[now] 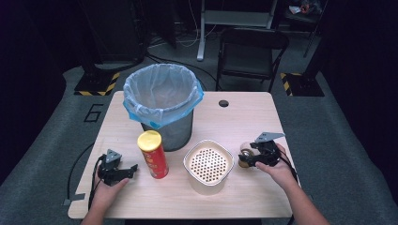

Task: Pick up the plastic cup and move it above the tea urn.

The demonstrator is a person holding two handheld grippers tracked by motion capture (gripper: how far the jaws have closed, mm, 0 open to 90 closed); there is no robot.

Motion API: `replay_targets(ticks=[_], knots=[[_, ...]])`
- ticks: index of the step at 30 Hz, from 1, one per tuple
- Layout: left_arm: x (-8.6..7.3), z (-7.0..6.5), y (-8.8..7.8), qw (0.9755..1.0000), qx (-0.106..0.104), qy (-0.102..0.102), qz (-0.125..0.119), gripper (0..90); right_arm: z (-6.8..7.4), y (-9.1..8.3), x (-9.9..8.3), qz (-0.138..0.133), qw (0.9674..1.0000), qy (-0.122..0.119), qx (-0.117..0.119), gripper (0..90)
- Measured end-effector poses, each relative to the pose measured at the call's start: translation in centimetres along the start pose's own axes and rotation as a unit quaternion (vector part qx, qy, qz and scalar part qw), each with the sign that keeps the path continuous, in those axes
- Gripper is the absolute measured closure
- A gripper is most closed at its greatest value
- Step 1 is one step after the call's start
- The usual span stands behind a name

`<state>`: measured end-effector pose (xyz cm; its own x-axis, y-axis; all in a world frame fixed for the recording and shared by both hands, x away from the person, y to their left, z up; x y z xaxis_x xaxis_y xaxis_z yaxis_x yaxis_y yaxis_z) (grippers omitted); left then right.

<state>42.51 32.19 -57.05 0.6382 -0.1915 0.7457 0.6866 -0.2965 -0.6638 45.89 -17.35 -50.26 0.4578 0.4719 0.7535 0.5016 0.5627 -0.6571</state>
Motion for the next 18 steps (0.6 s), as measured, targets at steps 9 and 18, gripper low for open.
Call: replay_targets(ticks=[9, 18], knots=[[0.0, 0.0, 0.0, 1.0, 0.0, 0.0, 0.001, 15.9, 1.3, -0.6, -0.6, 0.008, 0.9993, -0.028, 0.023, 21.2], [0.0, 0.0, 0.0, 1.0, 0.0, 0.0, 0.001, 15.9, 1.2, -0.6, -0.6, -0.01, 0.9997, -0.021, 0.007, 16.0]])
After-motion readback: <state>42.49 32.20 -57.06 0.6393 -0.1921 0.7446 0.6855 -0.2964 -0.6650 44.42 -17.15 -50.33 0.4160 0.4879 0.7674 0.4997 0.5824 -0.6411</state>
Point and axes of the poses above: each handheld gripper's, and its own axes: y roughly forward along the jaws, x roughly out of its top, z roughly to its left, the point moved 6 cm from there along y, roughly forward along the jaws, and after that the axes turned 3 degrees about -y, right-handed, at the moved point
